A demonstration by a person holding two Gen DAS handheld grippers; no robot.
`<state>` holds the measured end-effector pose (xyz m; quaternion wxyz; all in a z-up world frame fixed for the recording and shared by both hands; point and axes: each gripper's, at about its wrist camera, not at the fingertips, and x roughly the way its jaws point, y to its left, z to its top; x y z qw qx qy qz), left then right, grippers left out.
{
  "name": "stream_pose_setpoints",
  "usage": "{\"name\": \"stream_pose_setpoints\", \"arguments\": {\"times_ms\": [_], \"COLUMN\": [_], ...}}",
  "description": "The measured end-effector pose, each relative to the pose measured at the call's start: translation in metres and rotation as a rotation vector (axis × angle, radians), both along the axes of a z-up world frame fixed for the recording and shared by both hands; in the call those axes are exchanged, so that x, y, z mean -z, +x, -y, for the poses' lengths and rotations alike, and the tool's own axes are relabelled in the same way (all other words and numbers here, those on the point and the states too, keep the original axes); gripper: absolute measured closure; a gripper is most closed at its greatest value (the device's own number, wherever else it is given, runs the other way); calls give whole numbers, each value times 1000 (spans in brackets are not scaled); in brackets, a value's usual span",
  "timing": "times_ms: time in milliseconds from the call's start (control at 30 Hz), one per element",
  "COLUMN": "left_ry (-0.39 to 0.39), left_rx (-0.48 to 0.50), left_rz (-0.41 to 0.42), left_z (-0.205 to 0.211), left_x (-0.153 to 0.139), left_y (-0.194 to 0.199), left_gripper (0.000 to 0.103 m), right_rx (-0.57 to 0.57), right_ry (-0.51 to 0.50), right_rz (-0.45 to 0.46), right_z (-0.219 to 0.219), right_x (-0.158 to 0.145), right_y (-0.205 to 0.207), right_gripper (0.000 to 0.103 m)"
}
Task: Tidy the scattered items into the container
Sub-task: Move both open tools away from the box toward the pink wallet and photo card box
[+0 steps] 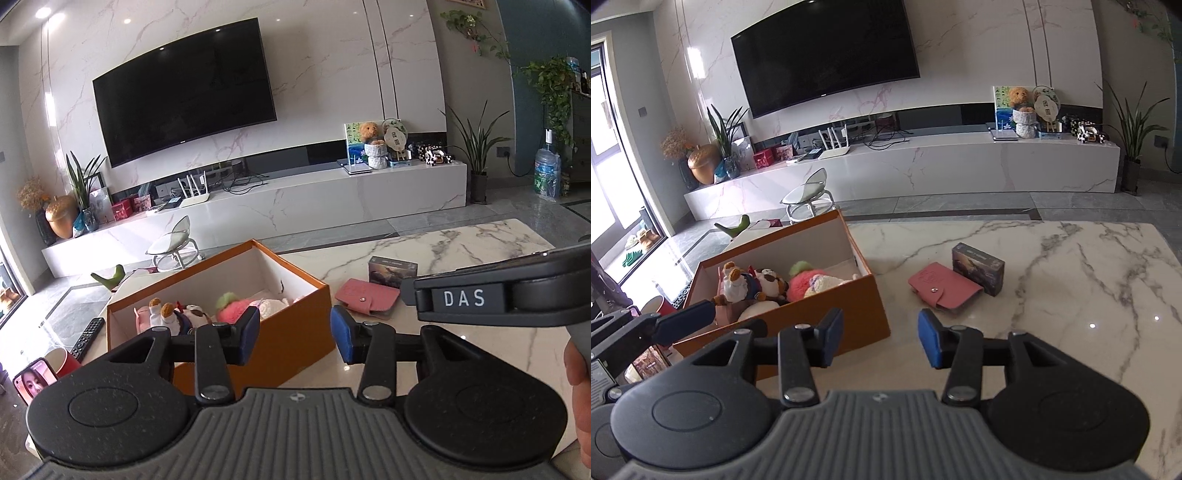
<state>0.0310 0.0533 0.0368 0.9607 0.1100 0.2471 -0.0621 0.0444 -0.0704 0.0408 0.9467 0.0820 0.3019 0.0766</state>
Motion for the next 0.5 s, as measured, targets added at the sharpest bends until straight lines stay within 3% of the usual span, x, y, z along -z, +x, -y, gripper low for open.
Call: {"name": "stream_pose_setpoints", "arguments": {"times_ms": [500], "left_ry": [-94], "left_rx": [31], "left_rz": [-85], "left_z": [51], "left_x": [30], "left_y": [-24], "left_gripper": [51], "right_rx": [162], "right_ry": [-26], "right_rz": [47], "right_z": [66], "right_x": [24], "right_y": [-58], "right_gripper": [52]}}
